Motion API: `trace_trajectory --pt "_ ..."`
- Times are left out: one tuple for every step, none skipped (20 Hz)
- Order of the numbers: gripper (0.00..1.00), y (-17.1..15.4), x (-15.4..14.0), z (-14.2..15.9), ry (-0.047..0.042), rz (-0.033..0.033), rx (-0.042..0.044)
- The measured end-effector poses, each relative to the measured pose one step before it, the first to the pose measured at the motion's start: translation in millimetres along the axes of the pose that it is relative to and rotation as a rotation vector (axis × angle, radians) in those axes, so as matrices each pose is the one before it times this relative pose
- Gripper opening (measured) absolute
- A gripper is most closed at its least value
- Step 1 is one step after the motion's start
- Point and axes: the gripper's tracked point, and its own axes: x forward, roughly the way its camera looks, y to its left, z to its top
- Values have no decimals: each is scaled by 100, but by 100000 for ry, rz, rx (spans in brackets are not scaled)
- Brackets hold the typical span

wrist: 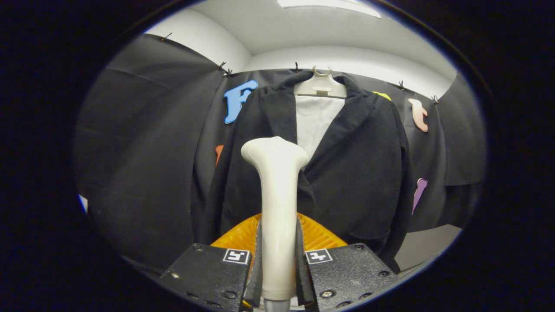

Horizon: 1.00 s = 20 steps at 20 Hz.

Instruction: Iron the clothes twice with a garment steamer, once on the left side and once on the right side.

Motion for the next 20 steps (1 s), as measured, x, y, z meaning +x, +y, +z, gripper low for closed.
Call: trace_trajectory --pt "33 97 -120 -298 723 3 -48" --pt "34 109 -348 -313 567 61 -78" --pt "34 92 -138 -307 543 143 -250" --pt "34 38 -205 -457 730 95 -599" --pt "34 41 -147 -422 711 42 -337" --pt "34 54 -128 -545 957 -21 -402" --pt "34 96 -109 -434 717 -2 -259" --pt "34 149 -172 -341 589 5 -495" --pt "34 89 -118 -287 637 136 -150" --pt "34 101 -74 -353 629 150 50" --pt "34 116 -112 -286 627 145 151" --pt "34 38 -93 -304 414 -43 -90" --pt "34 74 -36 -190 341 -68 -237" --pt "34 99 -207 -355 476 50 -90" --pt "34 59 -42 -324 653 145 -428" --pt "34 100 49 -547 1172 17 -141" --pt "34 -64 72 -608 1710 -250 93" --pt "34 -36 36 -658 1531 -376 433" --pt "34 3 -72 -288 281 -284 -231" --pt "34 50 -100 -139 242 -269 -671"
